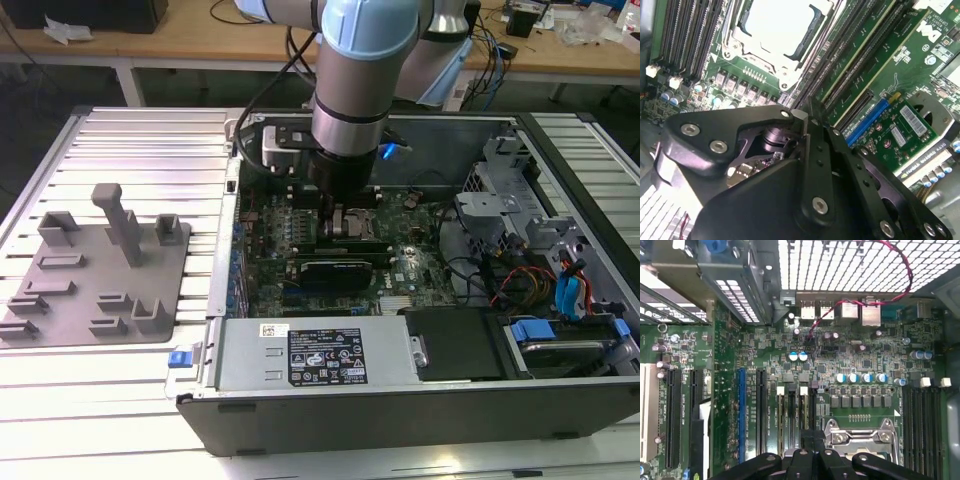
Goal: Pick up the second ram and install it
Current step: 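Press down the second ram until it locks into place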
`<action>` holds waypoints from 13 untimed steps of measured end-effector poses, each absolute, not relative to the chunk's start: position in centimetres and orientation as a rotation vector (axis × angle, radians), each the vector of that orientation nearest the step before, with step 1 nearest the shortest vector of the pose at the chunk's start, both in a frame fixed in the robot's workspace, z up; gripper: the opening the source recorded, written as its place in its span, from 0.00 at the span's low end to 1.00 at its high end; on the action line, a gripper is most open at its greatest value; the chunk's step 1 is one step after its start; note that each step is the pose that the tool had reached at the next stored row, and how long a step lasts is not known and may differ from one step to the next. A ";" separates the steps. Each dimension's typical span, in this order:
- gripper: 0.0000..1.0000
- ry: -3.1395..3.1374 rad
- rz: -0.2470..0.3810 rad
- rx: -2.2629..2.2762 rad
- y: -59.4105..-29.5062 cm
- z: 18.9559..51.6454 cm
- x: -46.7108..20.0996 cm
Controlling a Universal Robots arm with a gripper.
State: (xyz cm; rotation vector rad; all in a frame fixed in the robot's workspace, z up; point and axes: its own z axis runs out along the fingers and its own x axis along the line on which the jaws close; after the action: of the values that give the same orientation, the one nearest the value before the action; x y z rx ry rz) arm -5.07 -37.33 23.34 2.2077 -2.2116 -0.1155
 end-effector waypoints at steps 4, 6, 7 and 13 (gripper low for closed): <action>0.08 -2.211 -0.115 2.207 -37.3 24.4 -5.1; 0.08 -2.211 -0.115 2.207 -37.3 24.8 -5.1; 0.08 -2.211 -0.115 2.207 -37.3 25.1 -5.1; 0.08 -2.211 -0.115 2.207 -37.3 25.3 -5.1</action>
State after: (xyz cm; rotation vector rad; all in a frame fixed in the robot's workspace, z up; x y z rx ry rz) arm -5.07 -37.34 25.27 2.2075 -2.2112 -0.1152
